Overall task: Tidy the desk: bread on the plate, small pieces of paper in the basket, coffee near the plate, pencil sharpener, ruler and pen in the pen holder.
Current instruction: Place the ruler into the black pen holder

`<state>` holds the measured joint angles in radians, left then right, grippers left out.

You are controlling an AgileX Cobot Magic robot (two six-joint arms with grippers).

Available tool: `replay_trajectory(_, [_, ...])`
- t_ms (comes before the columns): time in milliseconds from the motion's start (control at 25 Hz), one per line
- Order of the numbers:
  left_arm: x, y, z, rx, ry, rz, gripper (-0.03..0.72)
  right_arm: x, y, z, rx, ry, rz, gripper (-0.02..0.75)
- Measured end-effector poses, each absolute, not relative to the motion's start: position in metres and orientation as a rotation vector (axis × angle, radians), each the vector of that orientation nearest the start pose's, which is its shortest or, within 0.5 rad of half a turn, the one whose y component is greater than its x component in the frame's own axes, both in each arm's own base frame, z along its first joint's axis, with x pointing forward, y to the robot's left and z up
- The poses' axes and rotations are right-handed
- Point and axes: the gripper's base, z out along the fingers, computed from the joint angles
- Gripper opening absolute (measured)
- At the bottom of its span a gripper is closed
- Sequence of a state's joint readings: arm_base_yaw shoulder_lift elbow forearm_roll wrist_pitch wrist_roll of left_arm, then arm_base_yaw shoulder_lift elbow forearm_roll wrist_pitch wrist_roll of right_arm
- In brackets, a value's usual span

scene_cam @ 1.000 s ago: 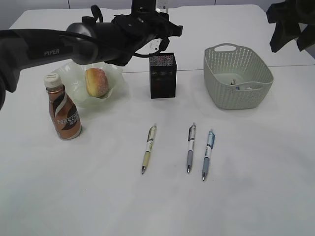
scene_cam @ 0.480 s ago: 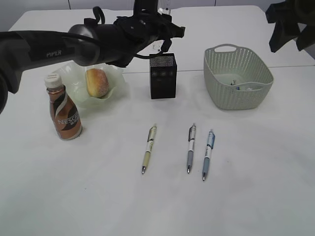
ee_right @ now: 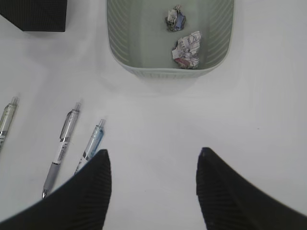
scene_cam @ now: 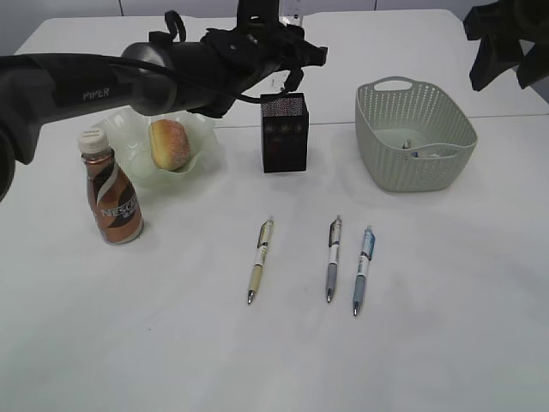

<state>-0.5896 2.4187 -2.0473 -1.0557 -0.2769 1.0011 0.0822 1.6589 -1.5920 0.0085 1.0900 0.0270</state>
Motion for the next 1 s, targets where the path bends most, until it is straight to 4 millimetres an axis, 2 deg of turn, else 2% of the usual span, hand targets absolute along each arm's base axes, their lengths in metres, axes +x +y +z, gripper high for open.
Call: replay_trajectory(1000, [0.4845,-0.3047,0.2201,0.297,1.692,-0.273,0.248,0.3563,0.0300,0.3483,-0.070,2.636,0.048,0.447])
